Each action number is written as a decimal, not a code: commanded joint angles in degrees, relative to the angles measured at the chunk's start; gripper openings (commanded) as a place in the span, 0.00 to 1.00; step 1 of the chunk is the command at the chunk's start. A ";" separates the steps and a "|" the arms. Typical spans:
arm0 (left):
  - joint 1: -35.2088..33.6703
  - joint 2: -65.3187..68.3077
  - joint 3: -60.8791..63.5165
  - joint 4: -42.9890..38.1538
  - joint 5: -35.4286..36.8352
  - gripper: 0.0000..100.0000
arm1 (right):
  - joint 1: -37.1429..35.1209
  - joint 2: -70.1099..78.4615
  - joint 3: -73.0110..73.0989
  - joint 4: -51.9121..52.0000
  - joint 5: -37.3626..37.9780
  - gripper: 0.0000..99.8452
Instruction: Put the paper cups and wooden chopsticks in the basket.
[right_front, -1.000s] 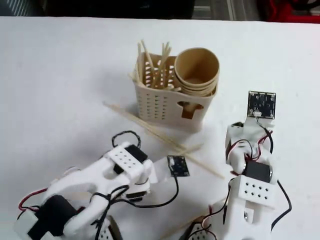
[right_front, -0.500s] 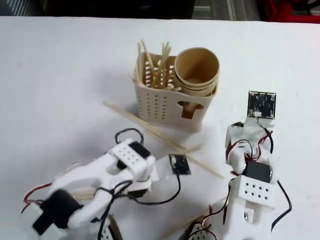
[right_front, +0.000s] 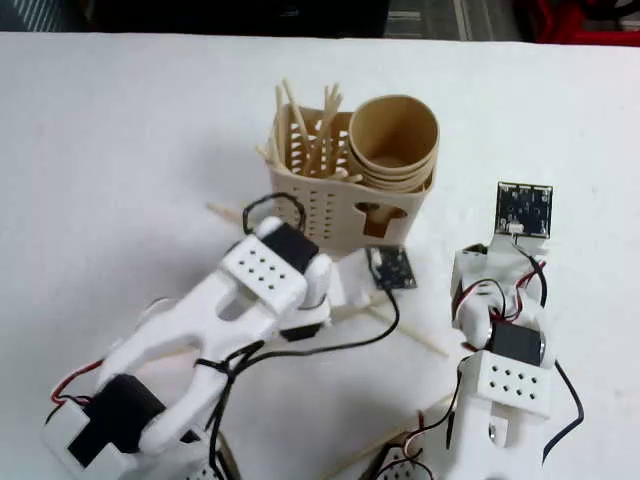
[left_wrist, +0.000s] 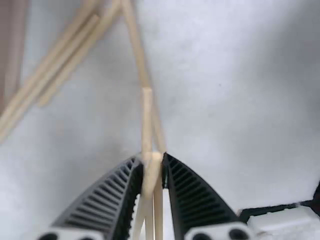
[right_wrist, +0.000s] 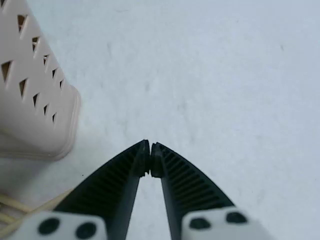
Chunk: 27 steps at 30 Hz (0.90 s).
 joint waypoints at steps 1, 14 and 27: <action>0.31 0.04 -8.88 4.40 0.62 0.02 | -0.13 -1.01 -0.35 -1.01 0.09 0.02; 0.31 0.04 -38.42 15.82 1.14 0.02 | -0.13 -1.01 -0.35 -1.01 0.09 0.02; 0.40 0.13 -61.80 16.44 11.69 0.02 | -0.13 -1.01 -0.35 -1.01 0.09 0.02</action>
